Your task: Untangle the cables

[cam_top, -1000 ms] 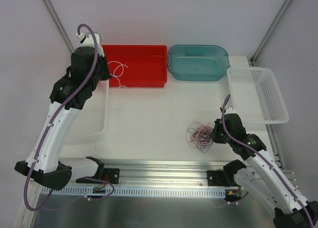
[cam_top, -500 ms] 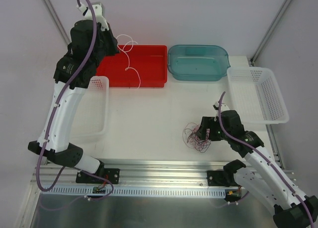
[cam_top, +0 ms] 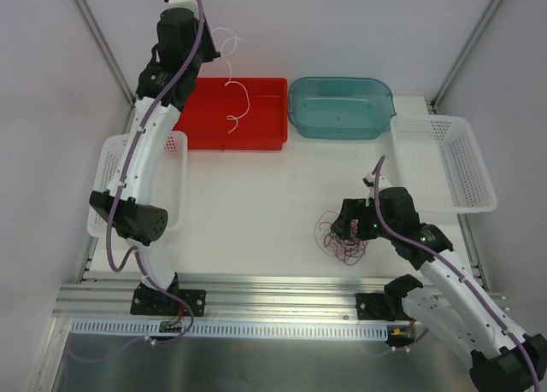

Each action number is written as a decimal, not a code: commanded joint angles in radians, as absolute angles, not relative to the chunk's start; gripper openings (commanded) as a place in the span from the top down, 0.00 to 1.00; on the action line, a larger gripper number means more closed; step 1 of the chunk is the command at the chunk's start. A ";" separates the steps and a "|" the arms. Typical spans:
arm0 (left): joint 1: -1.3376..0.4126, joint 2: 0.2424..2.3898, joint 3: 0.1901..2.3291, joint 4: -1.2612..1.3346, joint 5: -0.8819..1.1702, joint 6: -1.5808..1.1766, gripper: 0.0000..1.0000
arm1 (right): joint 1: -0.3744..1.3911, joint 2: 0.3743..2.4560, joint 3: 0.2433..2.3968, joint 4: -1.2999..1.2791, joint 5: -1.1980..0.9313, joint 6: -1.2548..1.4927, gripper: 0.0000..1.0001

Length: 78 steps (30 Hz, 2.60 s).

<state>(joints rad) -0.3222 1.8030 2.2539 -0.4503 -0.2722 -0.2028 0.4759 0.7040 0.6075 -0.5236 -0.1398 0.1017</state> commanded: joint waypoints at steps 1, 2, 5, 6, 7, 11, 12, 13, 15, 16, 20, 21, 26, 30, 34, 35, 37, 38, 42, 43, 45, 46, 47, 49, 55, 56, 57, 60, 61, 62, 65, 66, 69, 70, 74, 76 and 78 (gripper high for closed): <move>-0.282 1.906 2.246 -0.362 -0.276 -0.236 1.00 | 0.474 0.722 0.623 -0.483 -0.156 0.077 0.04; -0.267 1.930 2.237 -0.339 -0.261 -0.250 1.00 | 0.472 0.726 0.620 -0.480 -0.156 0.075 0.04; -0.242 2.037 2.226 -0.318 -0.238 -0.274 1.00 | 0.474 0.736 0.607 -0.471 -0.161 0.081 0.04; -0.226 2.063 2.233 -0.318 -0.204 -0.285 0.98 | 0.474 0.736 0.606 -0.468 -0.161 0.086 0.04; -0.215 2.103 2.232 -0.318 -0.187 -0.297 0.83 | 0.474 0.738 0.603 -0.468 -0.160 0.086 0.04; -0.186 2.096 2.174 -0.316 -0.117 -0.353 0.52 | 0.472 0.733 0.603 -0.483 -0.126 0.092 0.04; -0.186 2.079 2.133 -0.318 -0.111 -0.354 0.44 | 0.474 0.733 0.604 -0.494 -0.115 0.094 0.04; -0.184 2.036 2.108 -0.318 -0.089 -0.353 0.33 | 0.474 0.735 0.604 -0.498 -0.106 0.095 0.04; -0.186 1.987 2.028 -0.318 -0.069 -0.350 0.23 | 0.474 0.741 0.606 -0.508 -0.077 0.100 0.04; -0.186 1.929 1.996 -0.318 -0.042 -0.350 0.19 | 0.474 0.744 0.606 -0.511 -0.065 0.103 0.04; -0.186 1.757 1.809 -0.319 0.061 -0.379 0.02 | 0.471 0.765 0.609 -0.526 -0.008 0.123 0.04; -0.186 1.721 1.724 -0.319 0.084 -0.391 0.01 | 0.471 0.772 0.611 -0.532 0.033 0.129 0.05; -0.193 1.487 1.455 -0.325 0.271 -0.486 0.01 | 0.468 0.821 0.609 -0.545 0.123 0.153 0.05; -0.248 1.341 1.208 -0.327 0.339 -0.497 0.01 | 0.469 0.868 0.578 -0.474 0.085 0.178 0.06; -0.314 1.200 1.043 -0.327 0.360 -0.509 0.01 | 0.492 0.955 0.531 -0.353 -0.029 0.256 0.09; -0.333 1.181 1.017 -0.327 0.360 -0.511 0.01 | 0.533 0.977 0.532 -0.327 -0.044 0.273 0.09; -0.385 1.132 0.950 -0.327 0.354 -0.526 0.01 | 0.596 1.023 0.554 -0.266 -0.034 0.311 0.09; -0.403 1.120 0.930 -0.328 0.353 -0.534 0.01 | 0.659 1.081 0.596 -0.241 -0.016 0.319 0.09; -0.475 1.080 0.836 -0.328 0.339 -0.566 0.01 | 0.759 1.216 0.710 -0.178 -0.034 0.374 0.09; -0.488 1.075 0.824 -0.328 0.336 -0.581 0.01 | 0.775 1.233 0.735 -0.175 -0.028 0.377 0.09; -0.514 1.074 0.799 -0.327 0.331 -0.595 0.01 | 0.808 1.256 0.793 -0.193 -0.012 0.371 0.09; -0.521 1.072 0.795 -0.327 0.328 -0.612 0.01 | 0.814 1.256 0.802 -0.201 -0.006 0.368 0.09; -0.547 1.072 0.793 -0.325 0.322 -0.621 0.01 | 0.816 1.247 0.810 -0.215 -0.008 0.358 0.09; -0.583 1.081 0.795 -0.327 0.299 -0.638 0.01 | 0.815 1.212 0.825 -0.244 0.052 0.338 0.09; -0.718 1.184 0.856 -0.314 0.209 -0.669 0.01 | 0.760 1.131 0.850 -0.417 0.198 0.270 0.15; -0.738 1.202 0.876 -0.310 0.200 -0.670 0.01 | 0.744 1.123 0.848 -0.429 0.195 0.273 0.16; -0.765 1.239 0.887 -0.305 0.181 -0.672 0.01 | 0.729 1.117 0.845 -0.430 0.190 0.282 0.18; -0.804 1.302 0.916 -0.290 0.153 -0.676 0.02 | 0.686 1.123 0.851 -0.411 0.170 0.285 0.22; -0.821 1.319 0.920 -0.284 0.149 -0.680 0.04 | 0.680 1.134 0.854 -0.404 0.161 0.275 0.24; -0.827 1.333 0.928 -0.278 0.150 -0.683 0.05 | 0.666 1.153 0.859 -0.382 0.155 0.267 0.28; -0.862 1.393 0.946 -0.252 0.158 -0.695 0.08 | 0.637 1.201 0.853 -0.324 0.109 0.241 0.37; -0.870 1.423 0.954 -0.247 0.160 -0.699 0.09 | 0.631 1.212 0.850 -0.310 0.095 0.236 0.40; -0.903 1.478 0.974 -0.236 0.158 -0.701 0.12 | 0.620 1.255 0.844 -0.259 0.046 0.207 0.45; -0.910 1.491 0.979 -0.235 0.158 -0.701 0.12 | 0.620 1.268 0.844 -0.249 0.032 0.199 0.48; -0.926 1.537 0.989 -0.226 0.169 -0.707 0.14 | 0.618 1.327 0.833 -0.190 0.009 0.173 0.54; -0.933 1.552 0.989 -0.224 0.170 -0.707 0.16 | 0.618 1.360 0.818 -0.151 0.009 0.164 0.57; -0.937 1.563 0.988 -0.221 0.172 -0.709 0.17 | 0.615 1.382 0.808 -0.130 -0.031 0.155 0.59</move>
